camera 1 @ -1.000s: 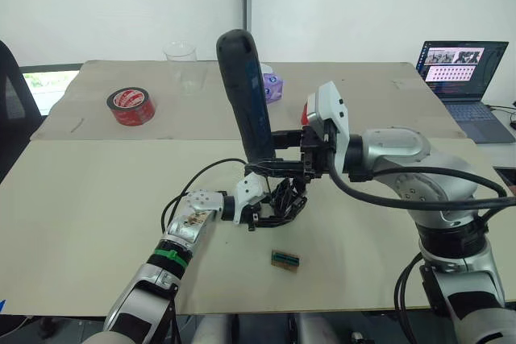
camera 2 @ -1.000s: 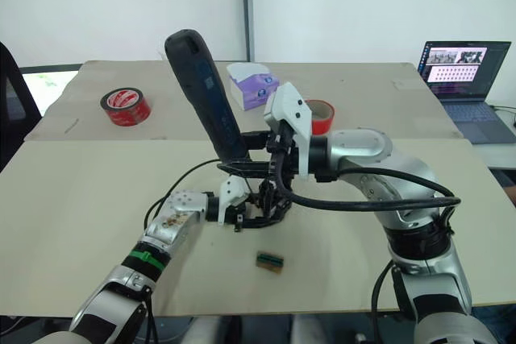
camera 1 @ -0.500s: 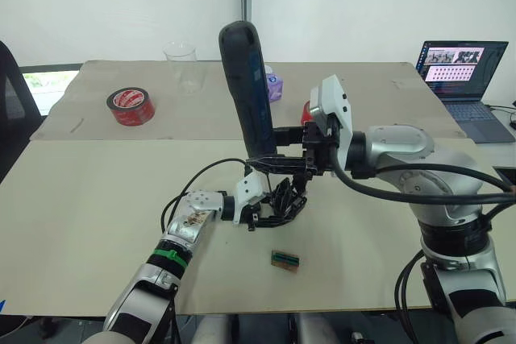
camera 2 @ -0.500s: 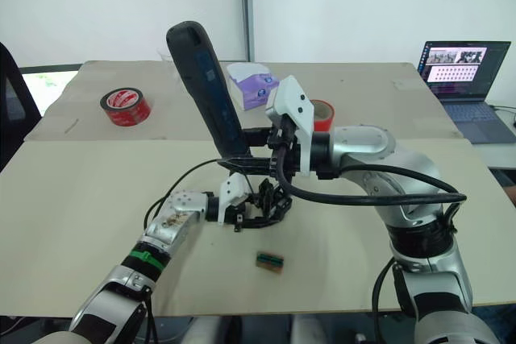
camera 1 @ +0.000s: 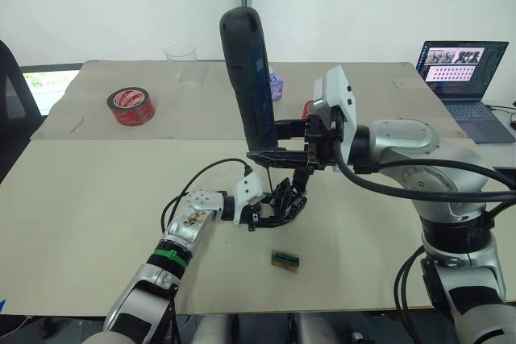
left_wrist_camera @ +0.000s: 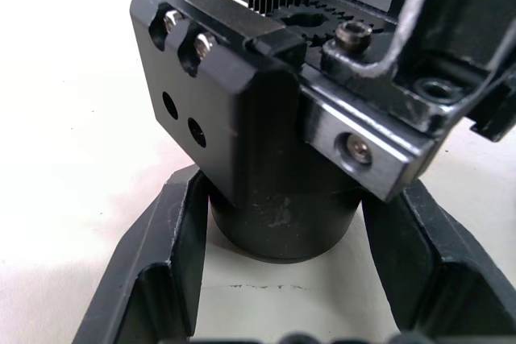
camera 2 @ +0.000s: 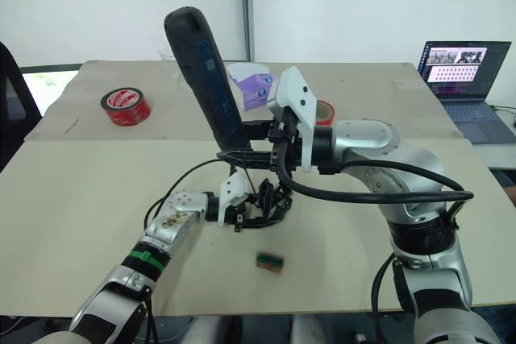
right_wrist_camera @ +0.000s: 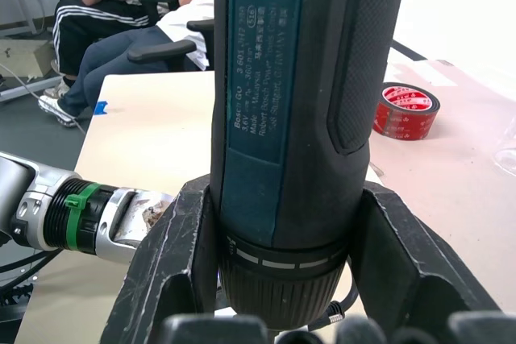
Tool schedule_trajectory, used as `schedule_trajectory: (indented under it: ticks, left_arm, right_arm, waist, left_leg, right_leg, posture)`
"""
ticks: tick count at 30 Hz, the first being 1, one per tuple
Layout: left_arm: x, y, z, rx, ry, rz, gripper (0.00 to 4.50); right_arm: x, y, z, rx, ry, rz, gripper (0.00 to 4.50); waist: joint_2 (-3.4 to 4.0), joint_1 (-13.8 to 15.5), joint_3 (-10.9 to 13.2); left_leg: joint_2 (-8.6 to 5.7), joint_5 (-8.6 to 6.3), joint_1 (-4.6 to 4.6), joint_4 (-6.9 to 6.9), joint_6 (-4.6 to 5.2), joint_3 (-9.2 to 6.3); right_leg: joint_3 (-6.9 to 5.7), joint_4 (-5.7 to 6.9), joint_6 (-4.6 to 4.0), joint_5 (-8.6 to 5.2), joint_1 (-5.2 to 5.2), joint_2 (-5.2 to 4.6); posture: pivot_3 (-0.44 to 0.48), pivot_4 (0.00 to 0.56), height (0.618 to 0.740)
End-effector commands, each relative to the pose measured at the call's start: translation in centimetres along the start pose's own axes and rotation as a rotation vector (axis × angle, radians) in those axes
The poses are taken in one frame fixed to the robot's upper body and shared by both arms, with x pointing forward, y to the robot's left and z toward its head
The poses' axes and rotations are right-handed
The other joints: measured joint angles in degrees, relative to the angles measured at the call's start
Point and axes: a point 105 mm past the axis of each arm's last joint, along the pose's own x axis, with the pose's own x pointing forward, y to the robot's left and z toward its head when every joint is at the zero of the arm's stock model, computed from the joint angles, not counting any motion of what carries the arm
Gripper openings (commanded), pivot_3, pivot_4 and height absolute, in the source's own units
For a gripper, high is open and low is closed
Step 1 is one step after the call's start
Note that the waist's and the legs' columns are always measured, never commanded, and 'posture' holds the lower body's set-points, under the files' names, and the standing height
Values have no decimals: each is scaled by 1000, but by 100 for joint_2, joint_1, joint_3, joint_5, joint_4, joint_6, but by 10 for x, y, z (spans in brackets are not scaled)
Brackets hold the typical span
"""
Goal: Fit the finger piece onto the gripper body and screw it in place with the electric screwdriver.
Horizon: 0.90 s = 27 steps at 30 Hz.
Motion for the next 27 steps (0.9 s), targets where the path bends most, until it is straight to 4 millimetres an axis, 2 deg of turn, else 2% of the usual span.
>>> schedule_trajectory:
  ticks: [1, 27]
  left_arm:
    - [1, 1, 14, 40, -41, -8, 2284]
    - [-1, 2, 16, 44, -39, -11, 2284]
  right_arm:
    - [-3, 3, 14, -58, -50, -3, 1887]
    - [-3, 1, 4, -38, -46, -16, 1887]
  waist:
    - [0, 0, 0]
    - [0, -1, 0]
  left_leg:
    - [0, 0, 0, 0, 0, 0]
    - [0, 0, 0, 0, 0, 0]
  right_leg:
    - [0, 0, 0, 0, 0, 0]
    - [0, 0, 0, 0, 0, 1]
  posture:
    - [0, 150, 740]
    - [0, 150, 740]
